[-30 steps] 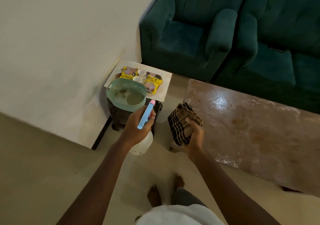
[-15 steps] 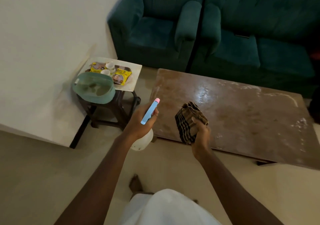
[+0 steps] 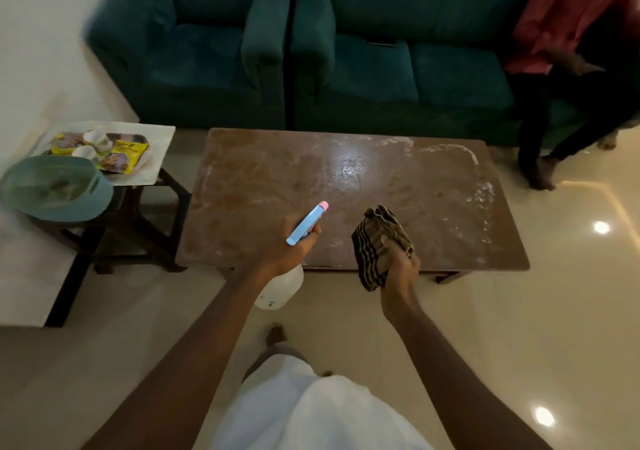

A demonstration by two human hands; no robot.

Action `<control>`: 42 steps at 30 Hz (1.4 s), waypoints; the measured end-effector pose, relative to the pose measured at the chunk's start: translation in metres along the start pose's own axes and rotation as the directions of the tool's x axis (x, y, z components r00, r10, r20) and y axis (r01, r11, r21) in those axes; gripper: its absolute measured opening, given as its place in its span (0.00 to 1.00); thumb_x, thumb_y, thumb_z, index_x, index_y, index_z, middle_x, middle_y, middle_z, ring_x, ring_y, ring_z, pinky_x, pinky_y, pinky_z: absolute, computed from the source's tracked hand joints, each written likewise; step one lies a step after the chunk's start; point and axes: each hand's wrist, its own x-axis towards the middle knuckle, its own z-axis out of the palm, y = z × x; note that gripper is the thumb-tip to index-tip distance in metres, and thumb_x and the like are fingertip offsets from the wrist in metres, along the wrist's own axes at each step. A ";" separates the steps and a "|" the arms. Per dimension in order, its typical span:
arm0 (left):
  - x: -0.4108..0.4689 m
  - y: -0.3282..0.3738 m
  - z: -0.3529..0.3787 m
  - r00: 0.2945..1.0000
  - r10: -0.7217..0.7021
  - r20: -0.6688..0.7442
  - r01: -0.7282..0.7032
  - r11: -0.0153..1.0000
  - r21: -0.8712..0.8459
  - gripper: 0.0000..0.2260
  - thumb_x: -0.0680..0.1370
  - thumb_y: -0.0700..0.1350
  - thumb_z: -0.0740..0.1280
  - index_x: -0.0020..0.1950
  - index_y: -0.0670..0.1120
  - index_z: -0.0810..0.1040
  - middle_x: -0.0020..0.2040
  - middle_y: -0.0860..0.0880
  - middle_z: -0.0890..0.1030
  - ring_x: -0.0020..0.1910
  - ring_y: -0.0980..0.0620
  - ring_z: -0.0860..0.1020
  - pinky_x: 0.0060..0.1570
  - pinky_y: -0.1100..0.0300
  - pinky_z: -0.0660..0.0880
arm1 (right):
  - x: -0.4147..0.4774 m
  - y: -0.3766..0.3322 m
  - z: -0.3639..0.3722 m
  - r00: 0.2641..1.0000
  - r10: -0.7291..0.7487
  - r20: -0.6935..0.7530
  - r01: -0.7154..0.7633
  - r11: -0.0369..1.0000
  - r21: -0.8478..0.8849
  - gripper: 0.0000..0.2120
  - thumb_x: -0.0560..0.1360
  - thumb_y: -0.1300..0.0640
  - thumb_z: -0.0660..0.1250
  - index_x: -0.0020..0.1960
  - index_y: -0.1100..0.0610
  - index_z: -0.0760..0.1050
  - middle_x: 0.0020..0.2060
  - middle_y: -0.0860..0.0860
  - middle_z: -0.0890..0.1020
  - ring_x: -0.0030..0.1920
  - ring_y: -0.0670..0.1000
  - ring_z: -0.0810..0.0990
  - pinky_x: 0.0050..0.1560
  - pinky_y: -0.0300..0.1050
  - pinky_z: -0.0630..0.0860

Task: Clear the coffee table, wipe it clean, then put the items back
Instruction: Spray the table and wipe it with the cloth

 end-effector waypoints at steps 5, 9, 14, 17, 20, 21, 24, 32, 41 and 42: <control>0.040 0.021 0.060 0.993 -0.011 0.118 0.009 1.000 0.017 0.08 0.78 0.43 0.64 0.43 0.38 0.74 0.37 0.34 0.75 0.31 0.44 0.71 0.33 0.54 0.69 | 0.033 -0.015 -0.046 0.998 -0.013 -0.062 0.013 1.000 0.004 0.10 0.79 0.63 0.64 0.49 0.52 0.83 0.41 0.46 0.86 0.50 0.51 0.82 0.56 0.51 0.76; 0.077 0.034 0.108 0.981 -0.016 0.191 0.013 1.000 0.018 0.08 0.78 0.42 0.63 0.41 0.39 0.72 0.31 0.42 0.70 0.29 0.47 0.67 0.33 0.56 0.66 | 0.072 -0.025 -0.079 0.990 -0.015 -0.140 0.018 1.000 0.017 0.10 0.78 0.64 0.64 0.49 0.53 0.83 0.41 0.46 0.85 0.48 0.50 0.82 0.52 0.48 0.77; 0.122 0.054 0.162 0.961 -0.029 0.273 0.026 1.000 0.016 0.09 0.78 0.40 0.63 0.39 0.41 0.70 0.31 0.47 0.68 0.29 0.51 0.66 0.31 0.60 0.63 | 0.121 -0.043 -0.117 0.971 0.004 -0.238 0.006 0.999 0.038 0.10 0.78 0.64 0.65 0.48 0.52 0.83 0.42 0.47 0.86 0.49 0.50 0.83 0.55 0.50 0.77; 0.144 0.066 0.188 0.947 -0.040 0.320 0.033 0.999 0.027 0.09 0.78 0.41 0.63 0.38 0.42 0.69 0.31 0.46 0.68 0.29 0.50 0.66 0.32 0.57 0.64 | 0.146 -0.053 -0.138 0.961 0.007 -0.276 0.012 0.998 0.069 0.10 0.78 0.64 0.65 0.49 0.53 0.83 0.40 0.46 0.86 0.46 0.47 0.84 0.54 0.49 0.78; 0.162 0.078 0.218 0.939 -0.055 0.339 0.042 0.998 0.045 0.08 0.77 0.40 0.64 0.39 0.41 0.70 0.32 0.47 0.69 0.29 0.51 0.67 0.33 0.57 0.66 | 0.171 -0.062 -0.164 0.953 0.027 -0.303 -0.007 0.998 0.069 0.08 0.78 0.63 0.66 0.52 0.55 0.83 0.44 0.50 0.86 0.48 0.50 0.84 0.54 0.50 0.78; 0.167 0.083 0.229 0.938 -0.060 0.341 0.043 0.997 0.058 0.09 0.78 0.40 0.64 0.39 0.42 0.70 0.32 0.48 0.69 0.29 0.52 0.67 0.32 0.59 0.66 | 0.179 -0.065 -0.174 0.950 0.035 -0.311 -0.012 0.997 0.077 0.08 0.78 0.63 0.66 0.52 0.56 0.82 0.45 0.51 0.86 0.49 0.51 0.84 0.55 0.51 0.79; 0.179 0.098 0.262 0.940 -0.065 0.336 0.038 0.995 0.088 0.11 0.78 0.41 0.65 0.37 0.47 0.69 0.33 0.52 0.69 0.28 0.57 0.66 0.30 0.69 0.65 | 0.202 -0.072 -0.206 0.949 0.034 -0.313 -0.017 0.998 0.055 0.09 0.78 0.63 0.66 0.51 0.55 0.83 0.44 0.52 0.86 0.48 0.52 0.84 0.54 0.52 0.79; 0.207 0.117 0.353 0.954 -0.145 0.262 0.112 0.984 0.135 0.10 0.76 0.42 0.69 0.39 0.37 0.75 0.31 0.49 0.71 0.28 0.55 0.69 0.31 0.64 0.67 | 0.266 -0.088 -0.299 0.964 0.052 -0.261 -0.073 0.995 -0.070 0.11 0.79 0.64 0.64 0.49 0.51 0.82 0.41 0.46 0.86 0.47 0.48 0.84 0.46 0.42 0.78; 0.235 0.097 0.453 0.934 -0.199 0.298 0.149 0.972 0.183 0.19 0.77 0.46 0.70 0.30 0.55 0.67 0.26 0.58 0.69 0.26 0.58 0.72 0.26 0.74 0.64 | 0.344 -0.057 -0.385 0.976 0.042 -0.212 -0.076 0.985 -0.157 0.12 0.79 0.65 0.63 0.54 0.52 0.82 0.48 0.48 0.87 0.55 0.51 0.83 0.52 0.42 0.78; 0.238 0.090 0.461 0.932 -0.199 0.303 0.146 0.971 0.188 0.18 0.77 0.47 0.70 0.30 0.55 0.67 0.26 0.58 0.69 0.25 0.57 0.71 0.26 0.74 0.64 | 0.351 -0.051 -0.390 0.976 0.039 -0.214 -0.075 0.984 -0.159 0.13 0.79 0.64 0.64 0.55 0.51 0.82 0.49 0.48 0.87 0.56 0.51 0.83 0.53 0.43 0.78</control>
